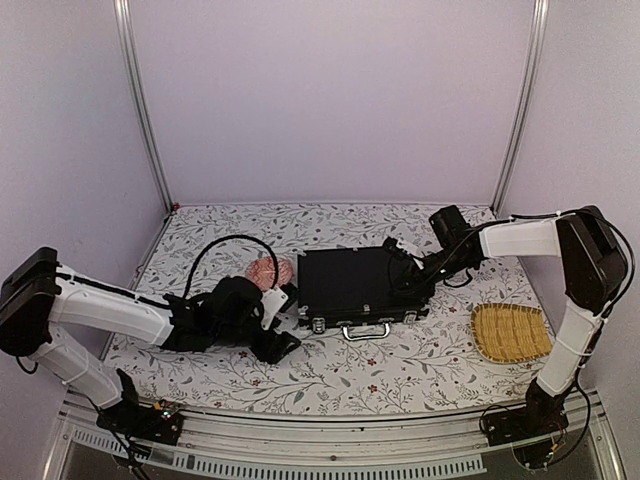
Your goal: Pack up texas hold em set
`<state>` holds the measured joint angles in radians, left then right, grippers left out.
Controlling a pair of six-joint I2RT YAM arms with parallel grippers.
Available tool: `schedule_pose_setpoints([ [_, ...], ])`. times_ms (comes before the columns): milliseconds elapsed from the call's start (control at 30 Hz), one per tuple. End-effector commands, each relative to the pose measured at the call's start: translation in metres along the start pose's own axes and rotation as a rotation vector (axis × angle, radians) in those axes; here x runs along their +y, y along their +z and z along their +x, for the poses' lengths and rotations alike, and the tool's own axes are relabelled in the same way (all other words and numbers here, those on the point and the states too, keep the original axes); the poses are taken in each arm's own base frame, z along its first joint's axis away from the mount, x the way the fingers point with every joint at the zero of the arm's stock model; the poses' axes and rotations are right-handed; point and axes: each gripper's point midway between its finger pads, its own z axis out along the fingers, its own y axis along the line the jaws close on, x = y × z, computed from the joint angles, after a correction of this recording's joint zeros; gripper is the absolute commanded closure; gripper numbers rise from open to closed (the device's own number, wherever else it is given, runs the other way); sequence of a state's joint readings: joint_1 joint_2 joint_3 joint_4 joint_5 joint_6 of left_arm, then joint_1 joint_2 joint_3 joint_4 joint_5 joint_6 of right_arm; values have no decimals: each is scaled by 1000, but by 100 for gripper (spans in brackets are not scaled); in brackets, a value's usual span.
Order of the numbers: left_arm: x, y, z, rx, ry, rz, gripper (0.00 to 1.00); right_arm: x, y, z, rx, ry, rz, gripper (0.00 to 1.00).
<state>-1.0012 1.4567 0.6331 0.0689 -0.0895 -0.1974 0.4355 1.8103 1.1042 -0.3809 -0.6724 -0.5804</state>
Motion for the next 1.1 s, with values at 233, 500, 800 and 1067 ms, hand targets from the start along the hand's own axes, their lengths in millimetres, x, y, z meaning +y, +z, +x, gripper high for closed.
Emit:
schedule_pose_setpoints([
  [233,21,27,-23,-203,120,115,16,9,24,68,196,121,-43,76],
  [500,4,59,-26,-232,184,218,23,10,30,77,217,135,-64,76],
  [800,7,77,-20,-213,191,220,33,12,34,83,229,145,-81,76],
  [1067,2,80,-25,-221,164,267,28,12,38,90,246,160,-93,76],
])
